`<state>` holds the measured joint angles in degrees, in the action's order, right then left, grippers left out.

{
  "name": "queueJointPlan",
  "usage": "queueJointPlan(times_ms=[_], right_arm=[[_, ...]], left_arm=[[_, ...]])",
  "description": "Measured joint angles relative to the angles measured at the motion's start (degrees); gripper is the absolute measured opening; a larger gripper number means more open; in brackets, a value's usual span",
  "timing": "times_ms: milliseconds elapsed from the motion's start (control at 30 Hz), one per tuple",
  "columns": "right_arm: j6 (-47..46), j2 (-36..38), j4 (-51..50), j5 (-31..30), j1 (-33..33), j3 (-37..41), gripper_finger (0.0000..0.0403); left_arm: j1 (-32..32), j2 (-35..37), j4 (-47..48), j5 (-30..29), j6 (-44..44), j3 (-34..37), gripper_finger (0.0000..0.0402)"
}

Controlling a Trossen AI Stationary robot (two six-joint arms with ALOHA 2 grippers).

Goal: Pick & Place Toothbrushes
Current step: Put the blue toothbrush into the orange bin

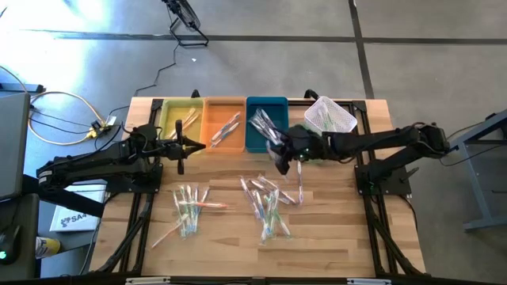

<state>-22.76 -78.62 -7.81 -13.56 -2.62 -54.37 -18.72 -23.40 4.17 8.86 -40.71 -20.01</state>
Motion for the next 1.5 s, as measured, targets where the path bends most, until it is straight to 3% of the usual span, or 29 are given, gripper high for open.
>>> queueJointPlan(times_ms=[333,833,1033,1200,1500], right_arm=[[12.6,0.0,12.9,0.5,-3.5,0.0,0.0004],[18.5,-0.8,15.9,2.2,-5.0,0.0,0.0004],[18.5,-1.6,16.3,2.2,-5.0,0.0,0.0004],[18.9,-2.0,18.4,2.2,-5.0,0.0,0.0004],[21.6,-2.7,26.7,4.7,-5.0,0.0,0.0004]], left_arm=[[0.0,-0.6,-3.2,0.1,2.8,0.0,0.0014],[0.0,-7.3,-8.4,-3.3,30.4,0.0,0.0014],[0.0,-12.2,-10.9,-5.4,27.8,0.0,0.0019],[0.0,-16.6,-18.6,-6.8,23.4,0.0,0.0052],[0.0,-21.2,-27.7,-4.5,23.1,0.0,0.0159]])
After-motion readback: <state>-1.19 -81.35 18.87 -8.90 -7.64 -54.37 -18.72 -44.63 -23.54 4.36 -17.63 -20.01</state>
